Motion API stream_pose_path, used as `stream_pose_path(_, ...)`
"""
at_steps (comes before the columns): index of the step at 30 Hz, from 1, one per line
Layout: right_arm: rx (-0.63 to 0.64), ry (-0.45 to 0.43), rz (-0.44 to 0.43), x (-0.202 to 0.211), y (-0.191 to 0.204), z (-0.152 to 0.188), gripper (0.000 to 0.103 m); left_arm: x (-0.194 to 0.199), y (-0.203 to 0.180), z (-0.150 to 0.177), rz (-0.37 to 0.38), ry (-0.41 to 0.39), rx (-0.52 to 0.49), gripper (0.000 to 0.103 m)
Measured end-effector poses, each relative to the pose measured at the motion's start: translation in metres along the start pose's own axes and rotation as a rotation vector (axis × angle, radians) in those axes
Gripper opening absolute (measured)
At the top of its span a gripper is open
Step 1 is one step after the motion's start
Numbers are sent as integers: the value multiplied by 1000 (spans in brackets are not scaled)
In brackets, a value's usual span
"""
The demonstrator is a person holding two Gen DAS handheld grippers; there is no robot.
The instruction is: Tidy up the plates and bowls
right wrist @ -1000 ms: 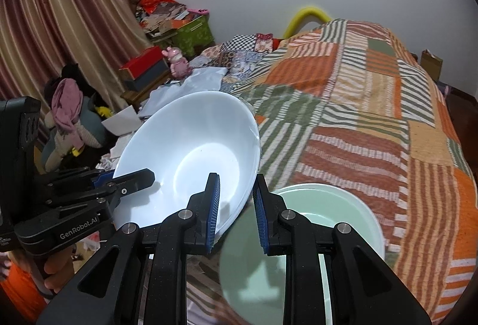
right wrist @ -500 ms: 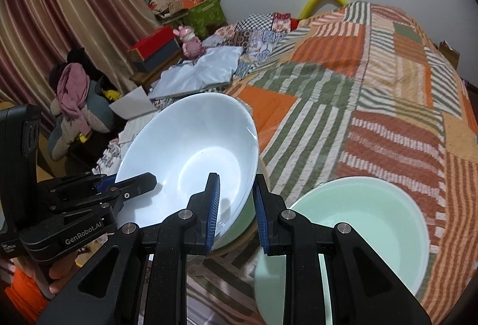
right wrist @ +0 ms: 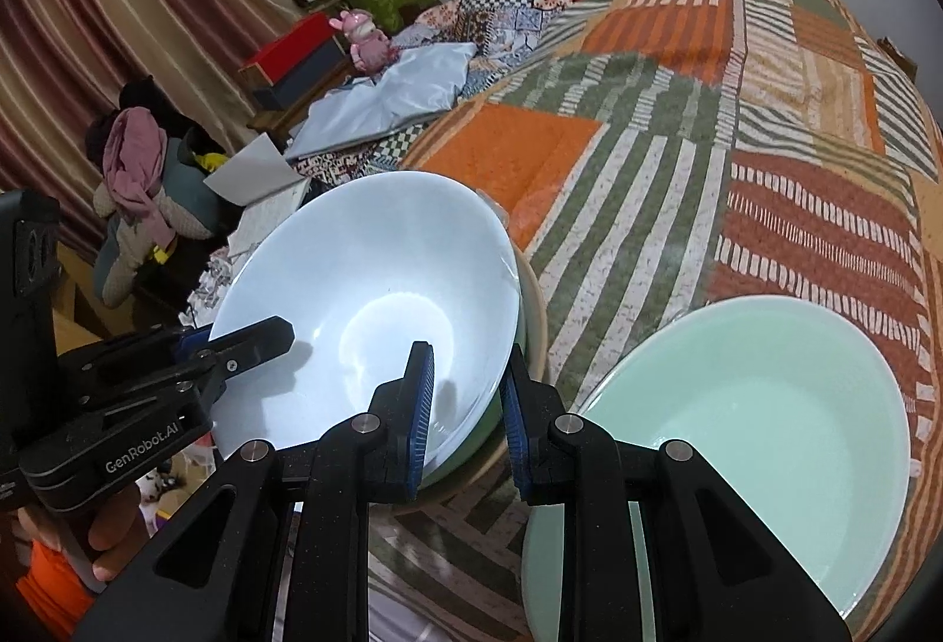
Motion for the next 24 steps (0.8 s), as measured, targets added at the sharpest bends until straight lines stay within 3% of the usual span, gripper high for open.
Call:
stream_pose_path(12, 1, -3, -2, 3, -4, 2, 23, -6, 1, -1, 9, 28, 15, 18)
stream_pose_path(20, 8, -33, -22, 12, -8, 3, 23, 7, 0, -8, 2, -9, 16, 18)
stream_pose_path(24, 11, -41, -27, 15, -9, 3, 24, 20, 1, -11, -30, -52, 0, 27)
Point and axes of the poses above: each gripper's, at about its wrist camera, not at the fingertips, and x roughly against the way its jaws point, y to its left, z to its underside, the point moved 6 cm from there along -x, roughly the way its jaws point, and after that the axes turned 6 degrees about x, right-handed, at the moved point
